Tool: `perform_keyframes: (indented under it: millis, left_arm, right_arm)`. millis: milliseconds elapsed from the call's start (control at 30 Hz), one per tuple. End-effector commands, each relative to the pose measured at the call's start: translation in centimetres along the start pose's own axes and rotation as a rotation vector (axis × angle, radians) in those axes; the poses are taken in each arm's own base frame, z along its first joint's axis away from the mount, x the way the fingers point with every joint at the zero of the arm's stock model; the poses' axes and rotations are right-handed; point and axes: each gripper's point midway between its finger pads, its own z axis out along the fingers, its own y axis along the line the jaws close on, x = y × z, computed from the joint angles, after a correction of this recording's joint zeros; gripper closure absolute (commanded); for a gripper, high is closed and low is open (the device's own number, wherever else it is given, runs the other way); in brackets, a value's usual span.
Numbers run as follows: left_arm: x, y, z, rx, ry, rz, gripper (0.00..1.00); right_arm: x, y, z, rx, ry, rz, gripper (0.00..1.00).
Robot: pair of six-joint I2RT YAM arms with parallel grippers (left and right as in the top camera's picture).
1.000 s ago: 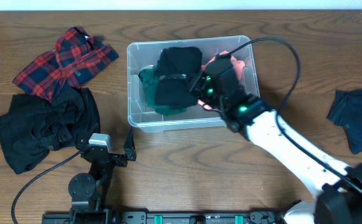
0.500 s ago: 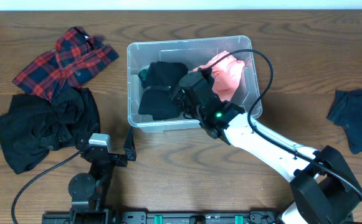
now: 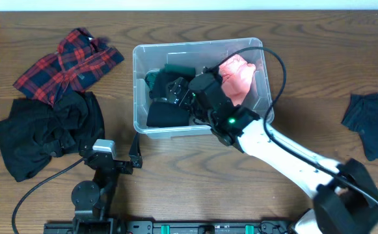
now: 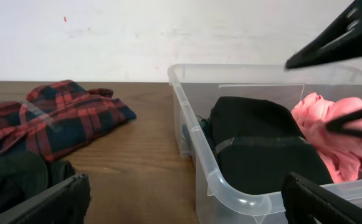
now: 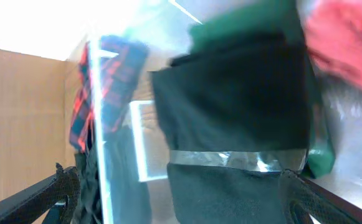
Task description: Pack container
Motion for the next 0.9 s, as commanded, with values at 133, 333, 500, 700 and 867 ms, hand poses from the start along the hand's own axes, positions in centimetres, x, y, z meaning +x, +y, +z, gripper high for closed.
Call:
perform_keyframes:
  millis: [133,333,500,700,867]
  left_arm:
    - [1.7,0.0,0.1,0.005,0.051,-0.01,0.02]
    - [1.7,0.0,0.1,0.005,0.051,-0.01,0.02]
    - [1.7,0.0,0.1,0.005,0.051,-0.01,0.02]
    - [1.7,0.0,0.1,0.005,0.051,-0.01,0.02]
    - [1.7,0.0,0.1,0.005,0.051,-0.01,0.02]
  right_arm:
    - [-7.6,-0.5,-8.5,0.068,-0.164,-0.414,0.02]
    - [-13.9,-9.3,-16.7,0.318,-0.246,-0.282,0.01]
    - [-16.8,-18.2,-23.9,0.551,-0.317,-0.043,0.01]
    - [-18.2,-27.0,-29.6,0.727,-0.379,0.205,0.01]
    - [-18.5,-32.8,-32.5,0.81,-0.396,0.349,0.01]
